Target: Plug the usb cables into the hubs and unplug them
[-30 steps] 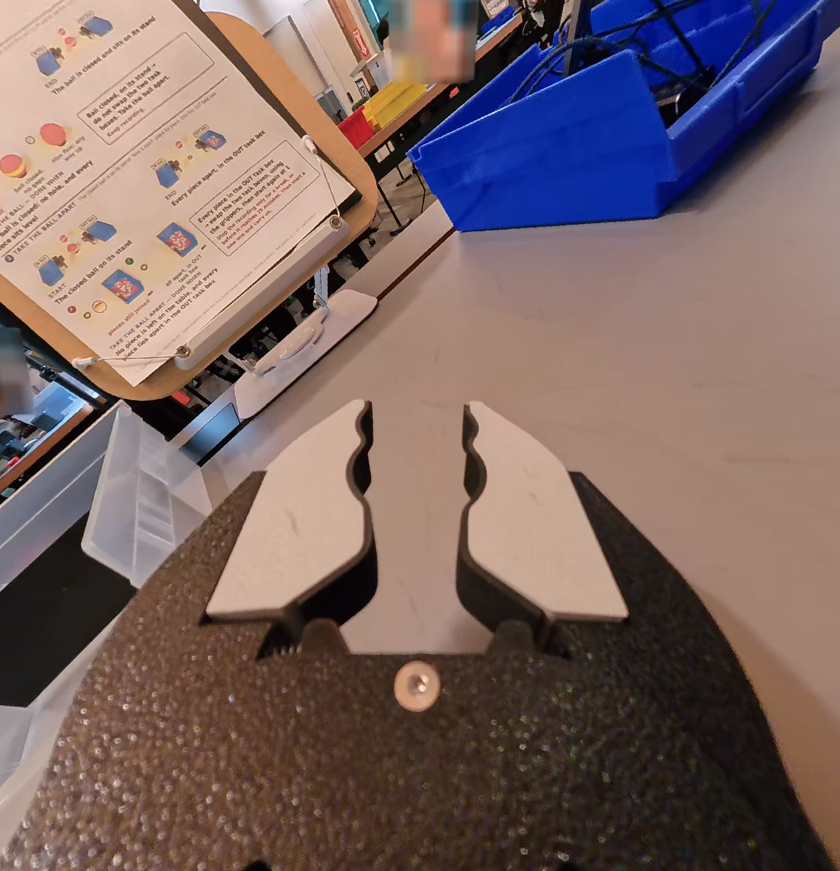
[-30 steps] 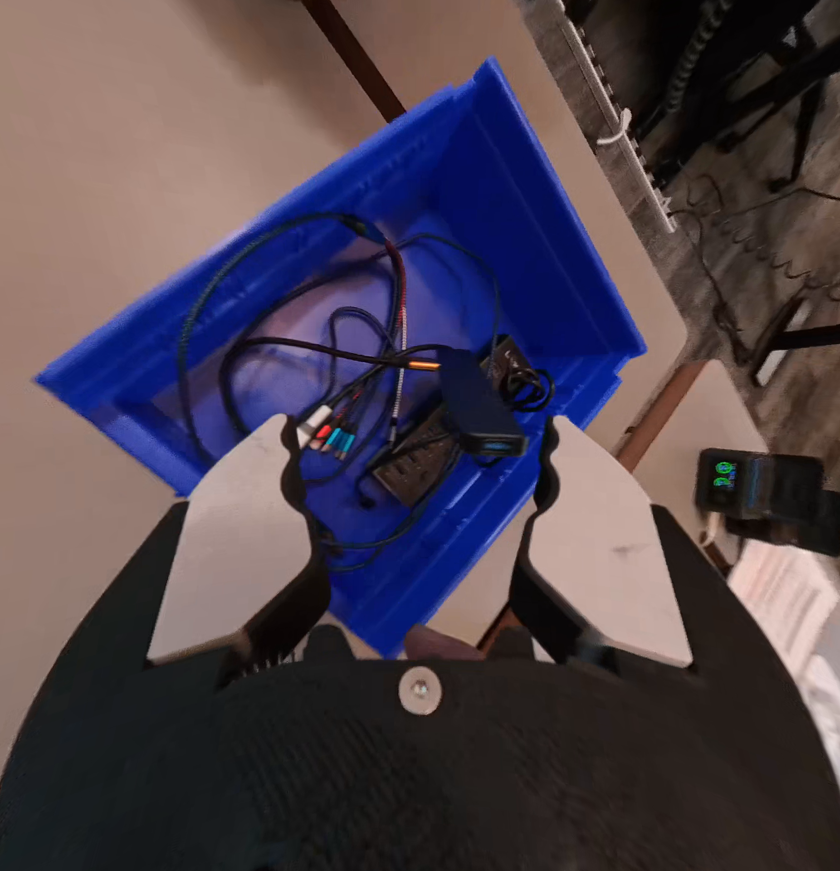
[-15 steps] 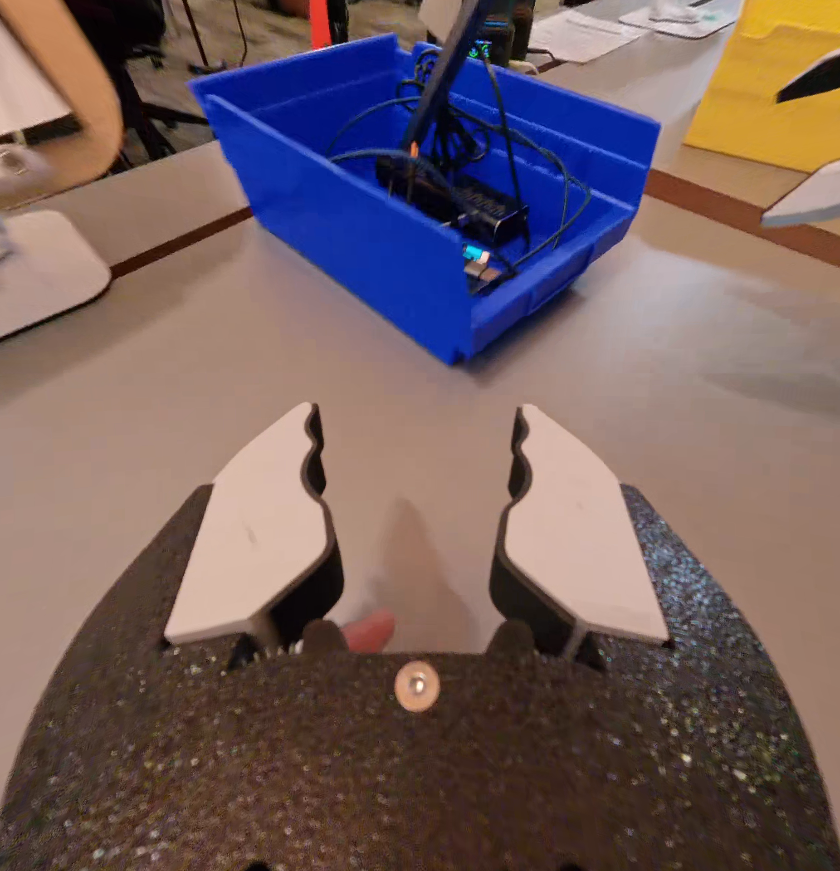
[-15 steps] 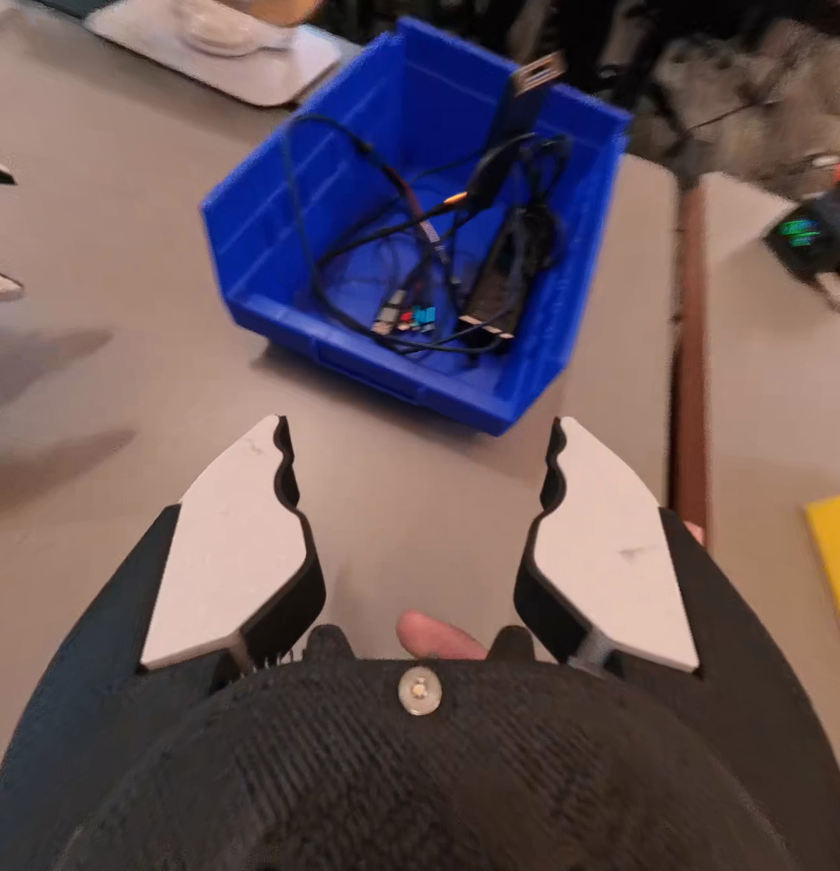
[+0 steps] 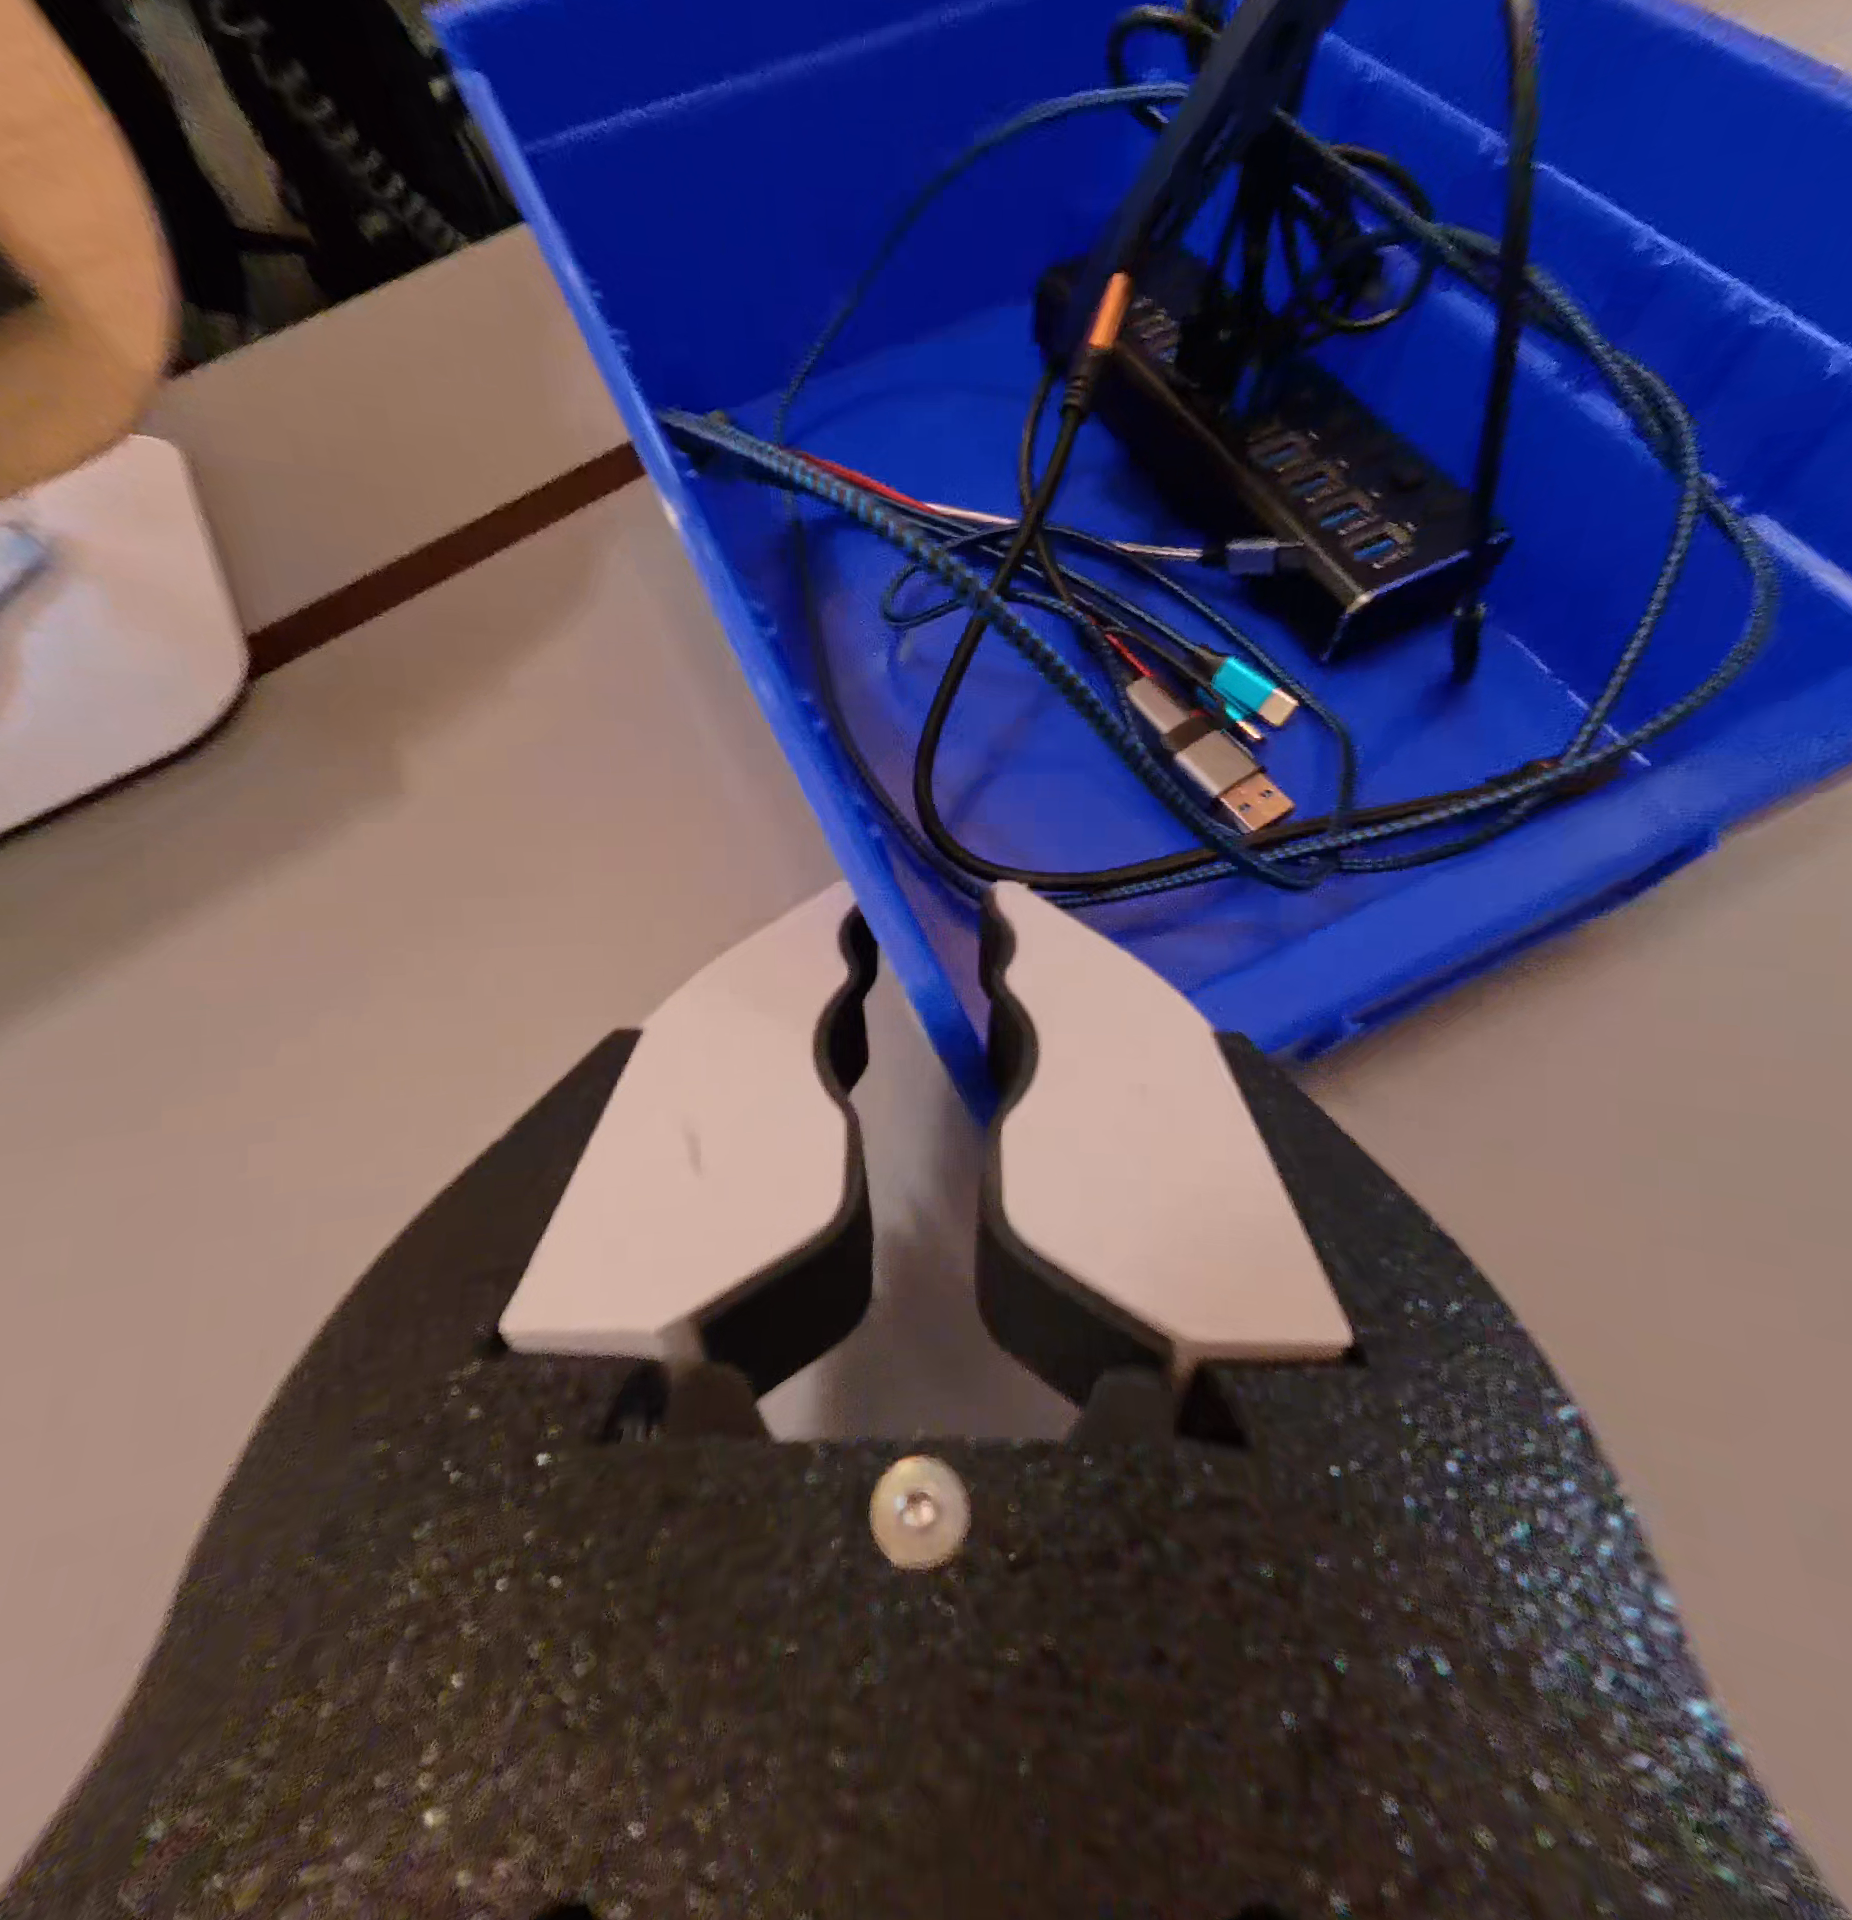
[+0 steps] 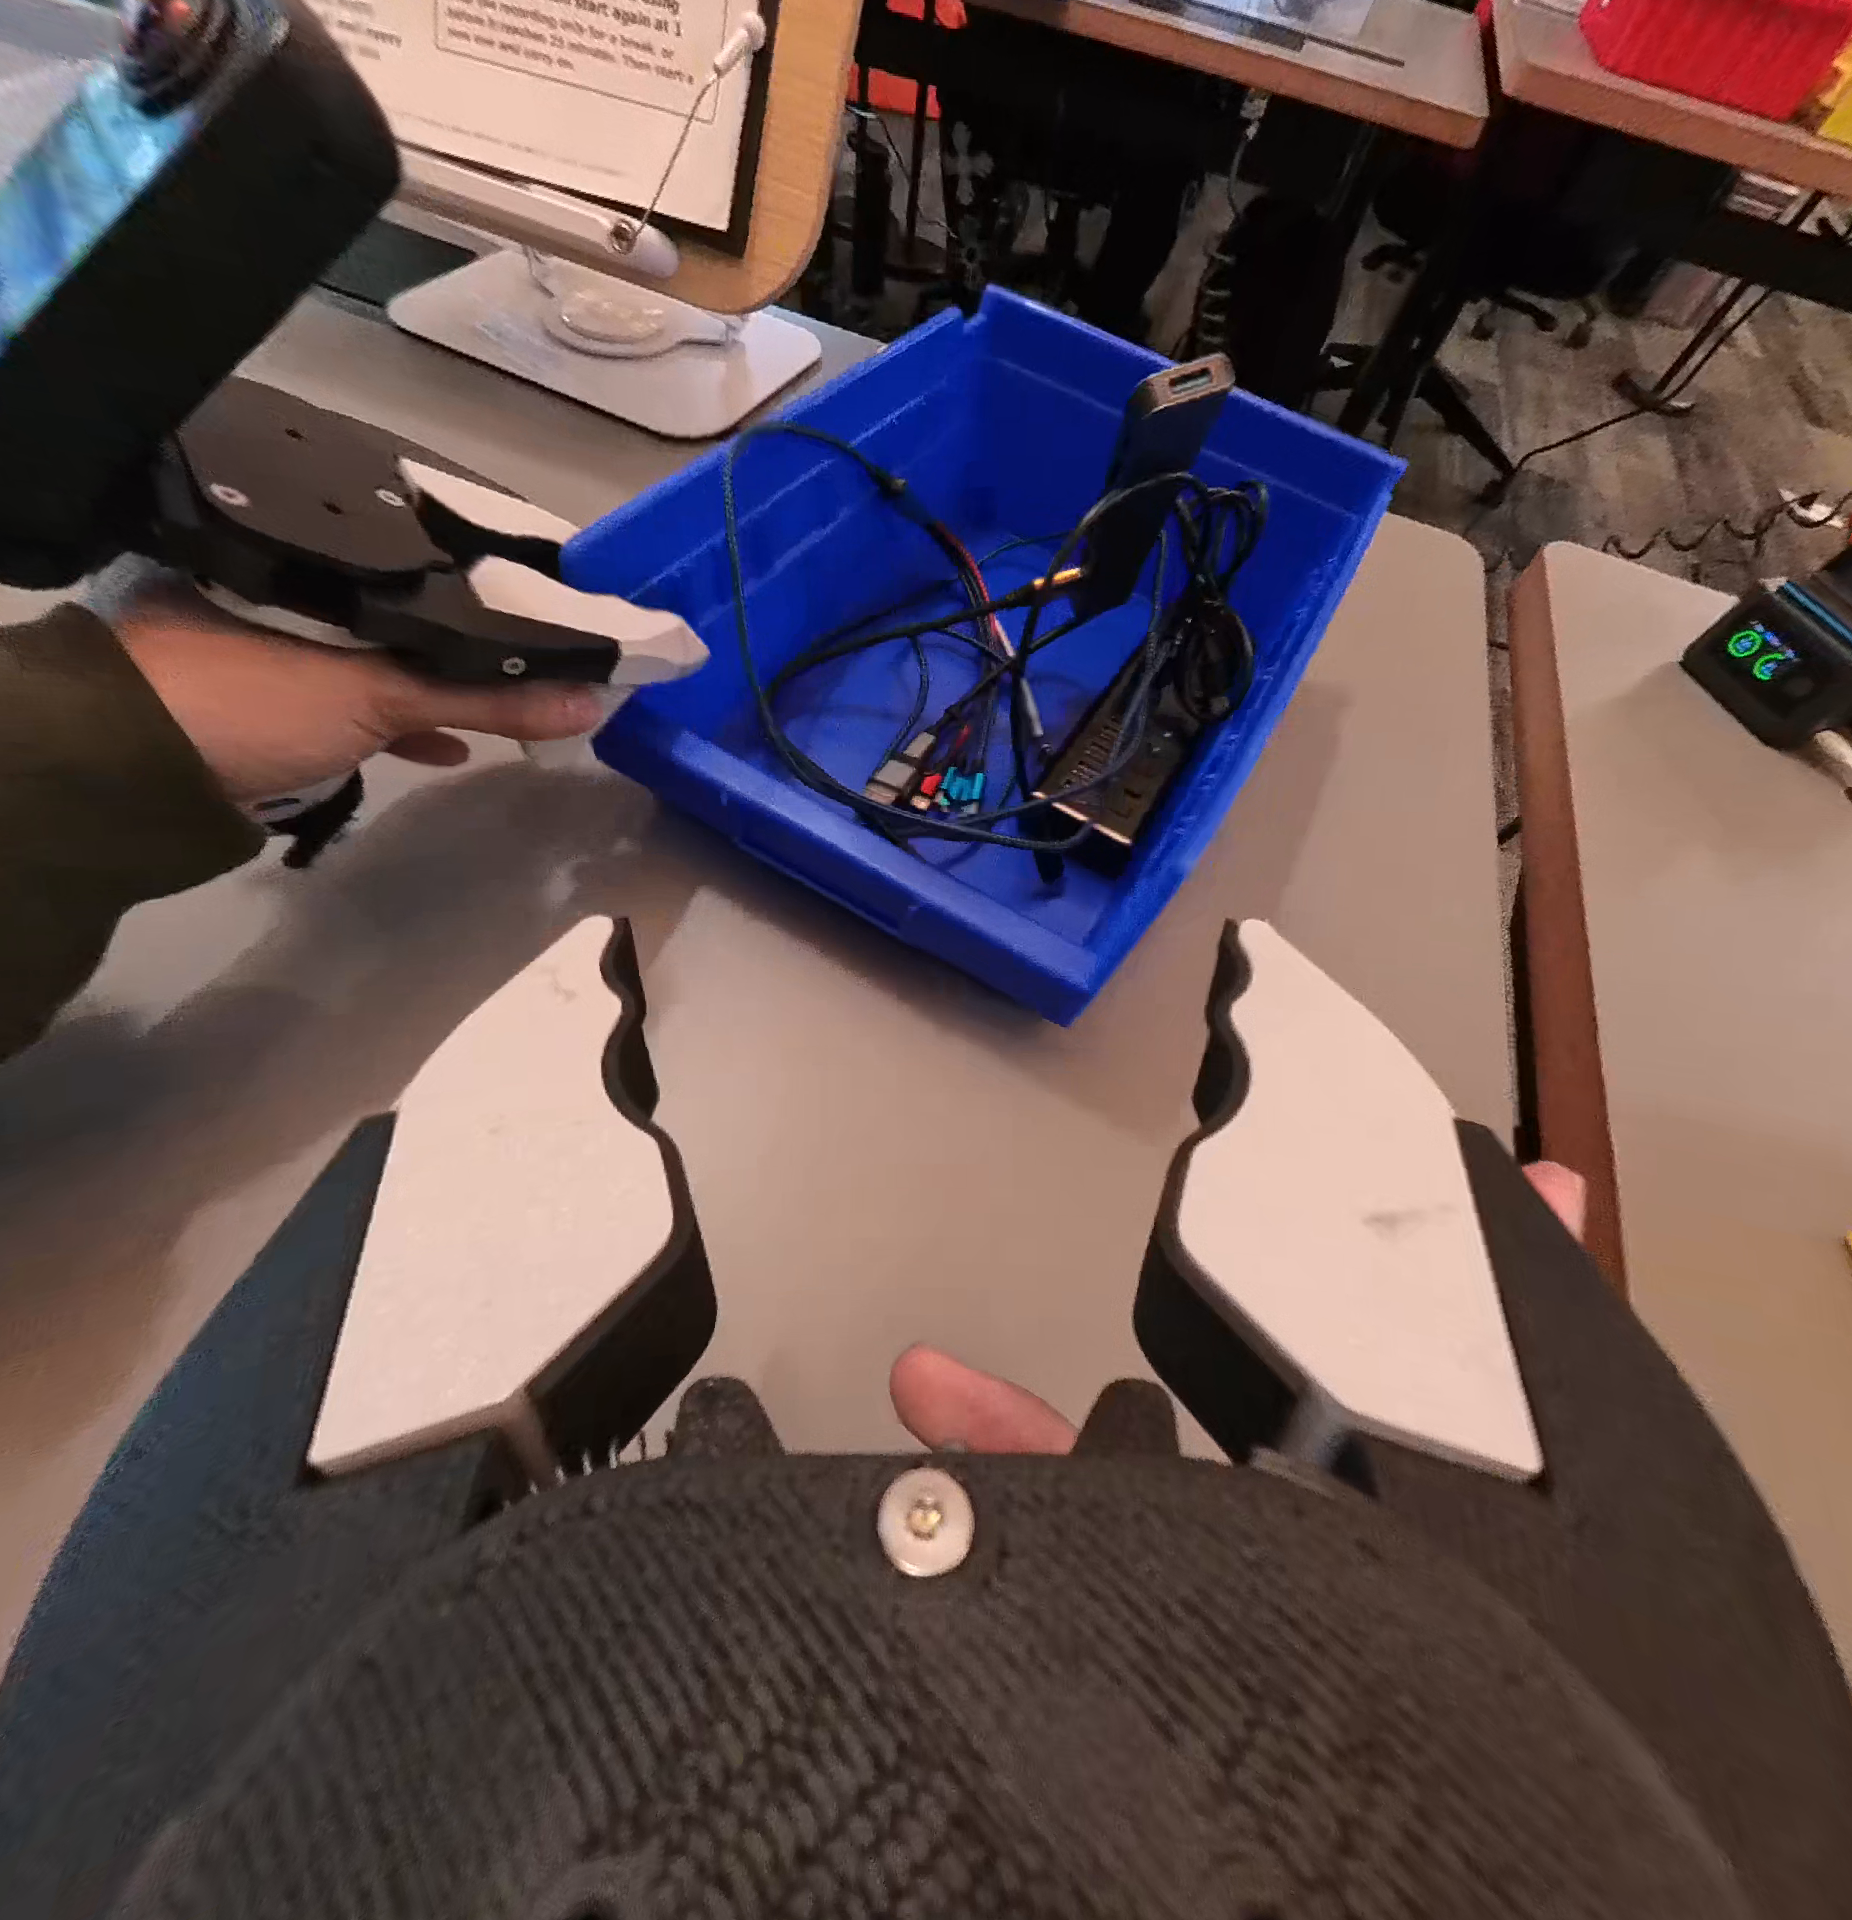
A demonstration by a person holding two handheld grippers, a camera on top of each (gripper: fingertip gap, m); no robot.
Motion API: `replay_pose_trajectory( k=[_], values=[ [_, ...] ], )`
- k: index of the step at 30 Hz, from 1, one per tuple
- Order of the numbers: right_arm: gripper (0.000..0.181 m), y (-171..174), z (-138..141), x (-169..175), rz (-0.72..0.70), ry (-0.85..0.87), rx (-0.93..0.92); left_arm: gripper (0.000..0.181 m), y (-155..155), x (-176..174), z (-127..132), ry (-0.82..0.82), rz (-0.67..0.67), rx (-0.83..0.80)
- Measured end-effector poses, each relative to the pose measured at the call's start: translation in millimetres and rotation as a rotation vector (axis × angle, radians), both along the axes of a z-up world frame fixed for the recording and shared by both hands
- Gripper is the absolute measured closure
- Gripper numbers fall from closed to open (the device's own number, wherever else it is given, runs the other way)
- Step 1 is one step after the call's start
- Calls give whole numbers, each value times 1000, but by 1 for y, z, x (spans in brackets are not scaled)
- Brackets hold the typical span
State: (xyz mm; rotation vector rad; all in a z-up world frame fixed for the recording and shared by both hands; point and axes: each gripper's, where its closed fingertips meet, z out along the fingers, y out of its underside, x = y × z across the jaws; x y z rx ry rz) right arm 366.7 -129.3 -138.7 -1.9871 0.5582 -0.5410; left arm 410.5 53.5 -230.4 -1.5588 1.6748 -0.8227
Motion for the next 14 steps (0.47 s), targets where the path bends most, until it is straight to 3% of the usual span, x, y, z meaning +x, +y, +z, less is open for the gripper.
replay_pose_trajectory(
  k=[3,6,9,14],
  values=[
    [74,-1,6,-2,-12,-40,-17,170,21,-20,1,6,1,66],
    [75,1,15,-6,-6,-42,25,170,40,-65,1,6,-42,90],
    [77,19,22,-20,52,-27,72,170,69,-130,1,31,-77,137],
    [96,81,20,-68,242,-37,72,172,124,-260,0,101,-98,219]
  ],
)
